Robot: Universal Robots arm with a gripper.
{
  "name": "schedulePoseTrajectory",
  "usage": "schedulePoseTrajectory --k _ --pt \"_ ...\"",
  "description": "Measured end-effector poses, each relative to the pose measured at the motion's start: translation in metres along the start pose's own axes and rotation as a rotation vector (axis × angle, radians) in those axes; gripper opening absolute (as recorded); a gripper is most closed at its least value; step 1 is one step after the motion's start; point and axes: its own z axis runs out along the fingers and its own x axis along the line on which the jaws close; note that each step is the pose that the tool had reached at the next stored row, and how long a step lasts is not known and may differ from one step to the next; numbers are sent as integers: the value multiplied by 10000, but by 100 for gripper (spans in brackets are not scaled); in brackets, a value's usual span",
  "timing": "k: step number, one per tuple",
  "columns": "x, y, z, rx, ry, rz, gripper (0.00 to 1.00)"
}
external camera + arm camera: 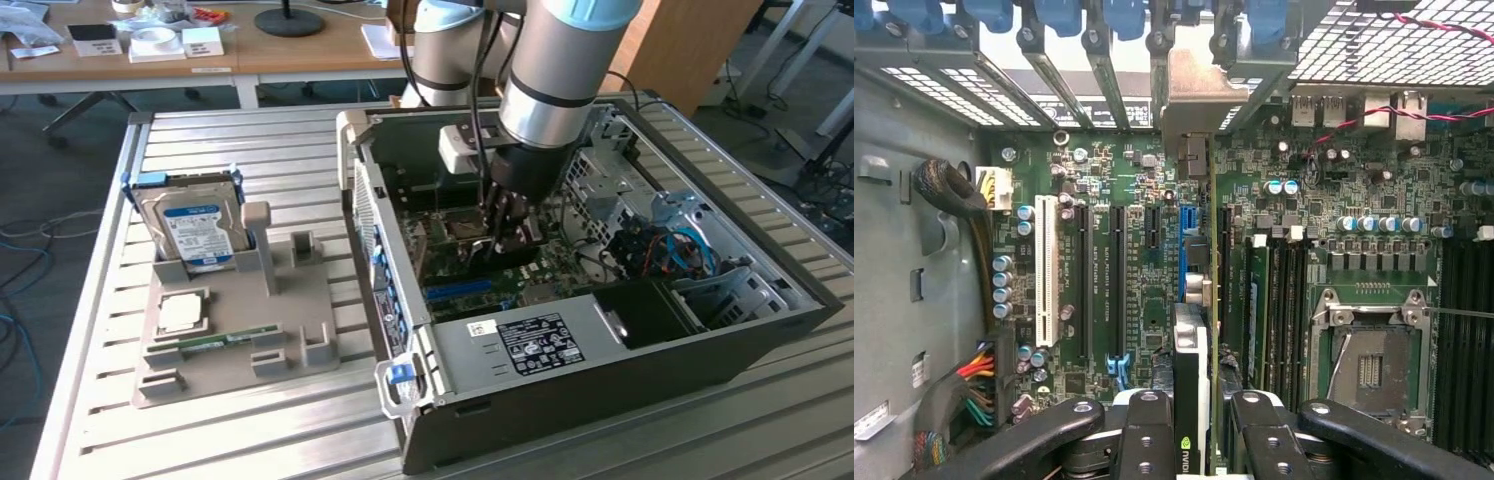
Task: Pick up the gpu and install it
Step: 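Insert the gpu into the slot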
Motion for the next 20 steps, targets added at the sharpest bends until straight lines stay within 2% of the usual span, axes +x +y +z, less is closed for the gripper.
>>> schedulePoseTrajectory --k 7,11,20 --pt "0 4 13 25 -10 -21 27" --pt "0 19 13 81 -88 -32 27" --pt "21 35 13 83 -77 -33 27"
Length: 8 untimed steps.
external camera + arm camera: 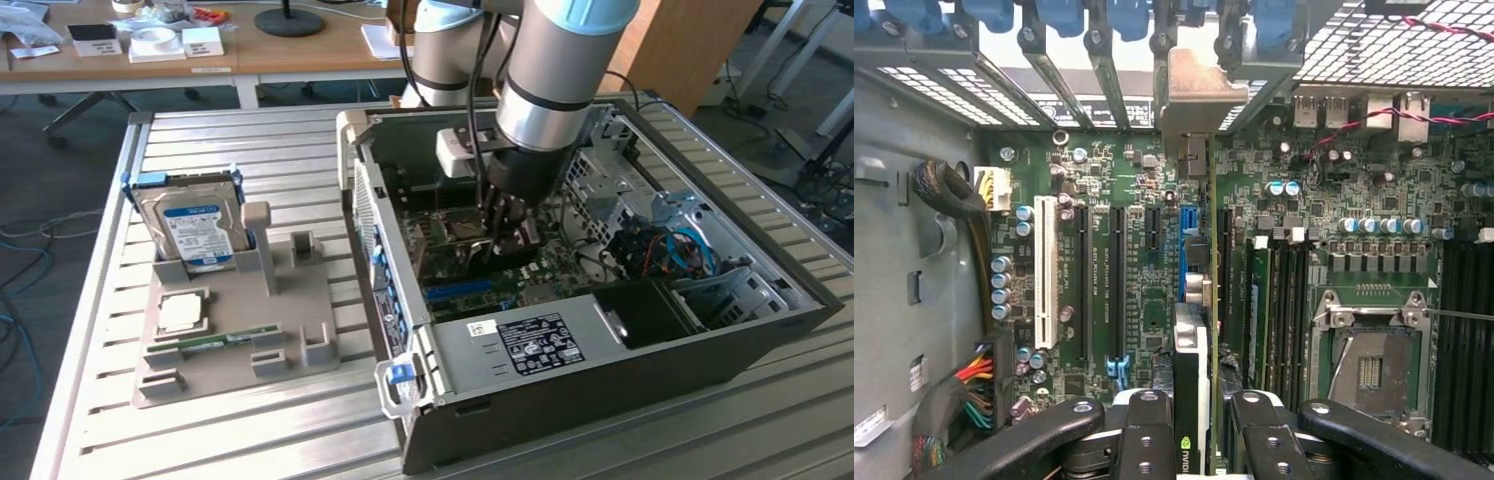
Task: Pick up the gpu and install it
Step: 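Insert the gpu into the slot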
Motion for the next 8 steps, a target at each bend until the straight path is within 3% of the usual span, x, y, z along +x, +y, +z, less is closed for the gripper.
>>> schedulePoseTrajectory --k 8 --pt "1 14 3 0 1 1 27"
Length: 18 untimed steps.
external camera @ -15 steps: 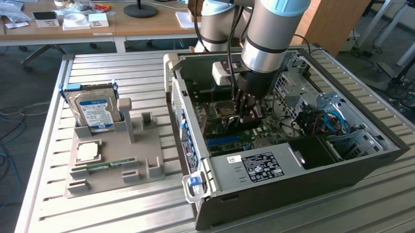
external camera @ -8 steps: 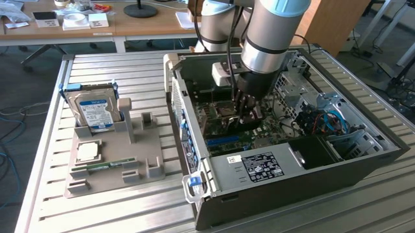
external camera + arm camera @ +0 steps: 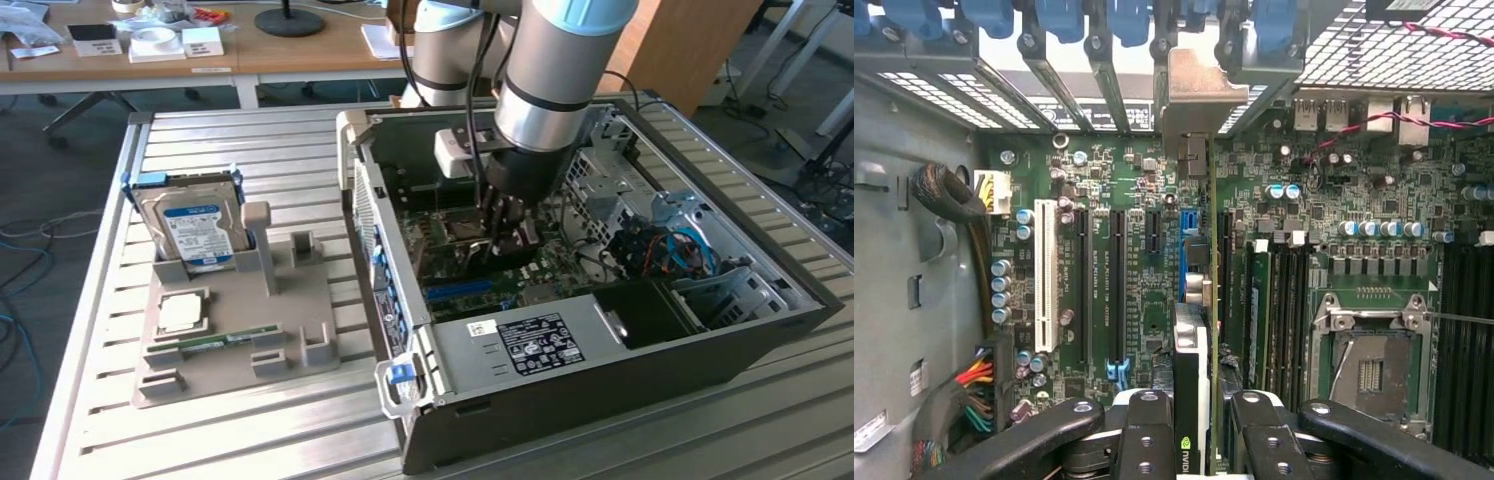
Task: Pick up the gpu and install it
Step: 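Insert the gpu into the slot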
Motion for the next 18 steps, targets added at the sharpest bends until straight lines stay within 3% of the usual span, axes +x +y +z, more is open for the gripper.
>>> schedulePoseTrajectory --k 18 --pt "3 64 39 1 -3 1 27"
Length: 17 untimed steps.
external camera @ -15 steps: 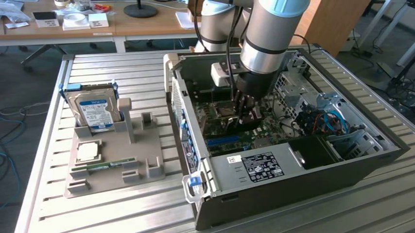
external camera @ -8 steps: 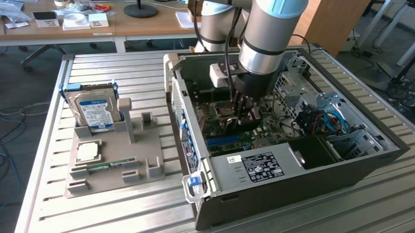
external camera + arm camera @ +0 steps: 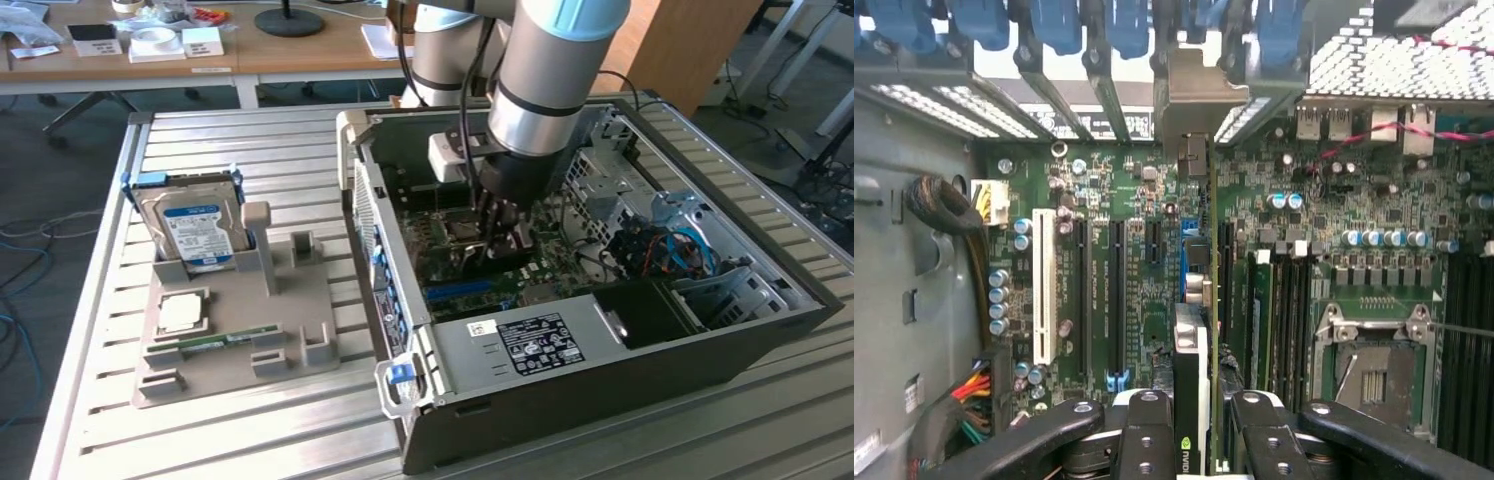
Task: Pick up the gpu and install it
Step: 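Insert the gpu into the slot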
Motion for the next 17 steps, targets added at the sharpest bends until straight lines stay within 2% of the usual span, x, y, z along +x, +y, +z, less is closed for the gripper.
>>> schedulePoseTrajectory --k 17 --pt "0 73 0 0 2 -2 27"
